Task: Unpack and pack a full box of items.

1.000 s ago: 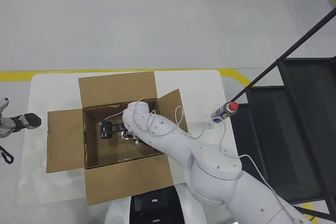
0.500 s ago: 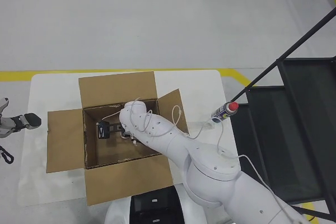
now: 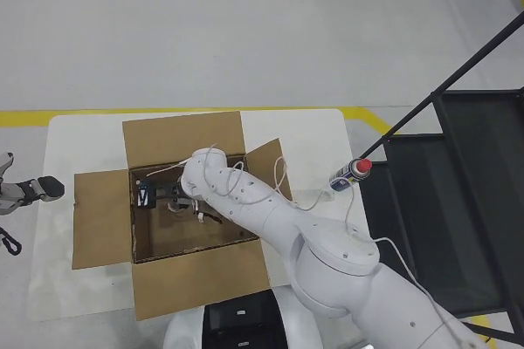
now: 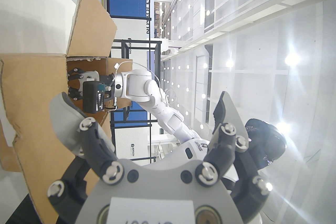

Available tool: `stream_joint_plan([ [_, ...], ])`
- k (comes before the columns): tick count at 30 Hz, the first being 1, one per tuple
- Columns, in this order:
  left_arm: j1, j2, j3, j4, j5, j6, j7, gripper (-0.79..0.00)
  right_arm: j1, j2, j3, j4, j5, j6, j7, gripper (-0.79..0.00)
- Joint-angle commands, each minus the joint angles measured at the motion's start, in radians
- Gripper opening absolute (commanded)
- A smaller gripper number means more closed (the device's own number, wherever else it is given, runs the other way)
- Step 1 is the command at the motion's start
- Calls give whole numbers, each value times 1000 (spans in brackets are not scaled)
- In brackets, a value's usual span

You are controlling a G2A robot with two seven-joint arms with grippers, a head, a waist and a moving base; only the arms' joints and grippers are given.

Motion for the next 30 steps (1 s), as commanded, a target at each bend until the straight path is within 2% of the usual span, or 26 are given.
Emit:
stream_joint_plan([
  [1, 0, 0, 0, 0, 0, 0, 0, 0, -5, 14, 9, -16, 1, -3, -14, -785],
  [7, 0, 0, 0, 0, 0, 0, 0, 0, -30, 75, 48, -104, -5, -1, -30, -785],
  [12, 0, 0, 0, 0, 0, 0, 0, 0, -87, 156, 103, -272, -30, 13, -16, -785],
  [17, 0, 0, 0, 0, 0, 0, 0, 0, -225, 269, 212, -630, -62, 31, 165, -785],
  [23, 0, 0, 0, 0, 0, 0, 0, 0, -513, 406, 423, -1138, -137, -11, 407, -785],
  [26, 0, 0, 0, 0, 0, 0, 0, 0, -632, 446, 505, -1303, -167, -47, 439, -785],
  [30, 0, 0, 0, 0, 0, 0, 0, 0, -716, 473, 559, -1400, -207, -59, 415, -785],
])
